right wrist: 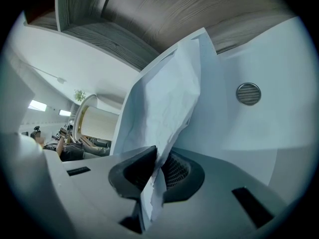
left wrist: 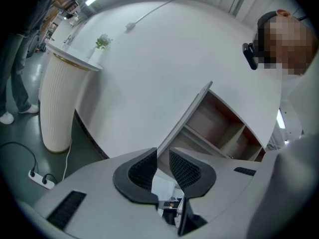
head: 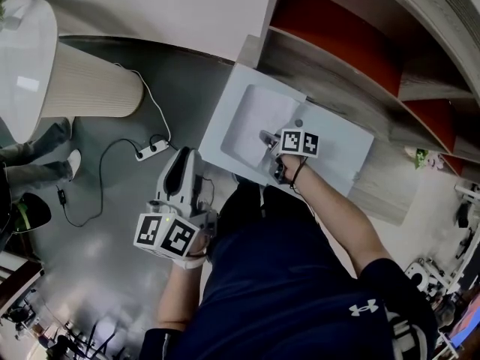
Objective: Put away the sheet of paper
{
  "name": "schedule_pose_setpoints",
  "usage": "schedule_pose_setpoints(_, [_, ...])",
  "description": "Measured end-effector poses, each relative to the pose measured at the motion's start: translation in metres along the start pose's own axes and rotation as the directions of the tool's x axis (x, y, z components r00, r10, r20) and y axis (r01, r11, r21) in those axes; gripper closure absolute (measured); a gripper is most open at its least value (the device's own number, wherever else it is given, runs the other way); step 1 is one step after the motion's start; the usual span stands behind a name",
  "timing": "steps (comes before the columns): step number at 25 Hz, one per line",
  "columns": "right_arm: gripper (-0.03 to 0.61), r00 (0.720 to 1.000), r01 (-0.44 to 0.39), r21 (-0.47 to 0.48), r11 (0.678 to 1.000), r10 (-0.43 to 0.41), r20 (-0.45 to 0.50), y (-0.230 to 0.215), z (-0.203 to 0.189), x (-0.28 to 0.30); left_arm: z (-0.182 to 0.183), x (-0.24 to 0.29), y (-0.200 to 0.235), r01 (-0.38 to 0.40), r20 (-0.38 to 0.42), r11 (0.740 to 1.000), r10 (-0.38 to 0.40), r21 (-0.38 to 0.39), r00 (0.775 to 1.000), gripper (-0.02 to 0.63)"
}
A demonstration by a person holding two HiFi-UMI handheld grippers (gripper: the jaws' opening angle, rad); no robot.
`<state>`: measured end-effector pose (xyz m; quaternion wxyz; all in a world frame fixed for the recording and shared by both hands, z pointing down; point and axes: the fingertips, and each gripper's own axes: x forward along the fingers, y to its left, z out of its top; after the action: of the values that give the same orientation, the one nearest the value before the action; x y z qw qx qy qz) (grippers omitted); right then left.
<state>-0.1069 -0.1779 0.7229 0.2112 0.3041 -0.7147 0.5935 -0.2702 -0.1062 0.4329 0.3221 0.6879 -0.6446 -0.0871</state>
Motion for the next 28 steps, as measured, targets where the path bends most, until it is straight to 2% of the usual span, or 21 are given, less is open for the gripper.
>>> schedule_pose_setpoints(9, [0.540, 1.000, -0.009, -0.040, 0.999, 0.009, 0.000, 0.010, 0.003, 0.005, 0.002, -0.001, 0.002, 0.000, 0.001, 1.000, 0.000, -0.001, 1.000, 0.528])
schedule_pose_setpoints(12, [0.385, 1.000, -0.013, -0.067, 0.998, 0.013, -0.004, 0.015, 0.002, 0.004, 0.002, 0.002, 0.000, 0.009, 0.000, 1.000, -0.009, 0.005, 1.000, 0.528])
schedule_pose_setpoints(14, [0.358, 1.000, 0.000, -0.093, 0.996, 0.000, -0.001, 0.016, 0.003, -0.001, 0.002, 0.005, -0.005, 0.022, -0.002, 1.000, -0.022, 0.011, 1.000, 0.528])
schedule_pose_setpoints(17, [0.354, 0.999, 0.026, -0.104, 0.994, -0.024, 0.023, 0.009, 0.005, -0.017, 0.001, 0.008, -0.015, 0.041, -0.006, 0.999, -0.041, 0.018, 0.999, 0.528])
schedule_pose_setpoints(23, [0.354, 0.987, 0.037, -0.006, 0.999, -0.036, 0.154, -0.014, 0.025, -0.070, 0.001, 0.017, -0.040, 0.091, -0.009, 0.995, -0.090, 0.047, 0.996, 0.528])
schedule_pose_setpoints(26, [0.354, 0.968, 0.026, -0.006, 1.000, -0.024, 0.248, -0.012, 0.038, -0.113, -0.002, 0.022, -0.054, 0.113, -0.016, 0.992, -0.113, 0.063, 0.994, 0.528])
schedule_pose_setpoints(27, [0.367, 0.959, 0.022, -0.016, 1.000, -0.017, 0.284, -0.008, 0.044, -0.129, -0.003, 0.024, -0.059, 0.120, -0.018, 0.991, -0.119, 0.067, 0.993, 0.528])
schedule_pose_setpoints(28, [0.407, 0.947, 0.017, -0.026, 1.000, -0.008, 0.321, -0.004, 0.050, -0.145, -0.005, 0.026, -0.064, 0.126, -0.020, 0.989, -0.125, 0.071, 0.992, 0.528])
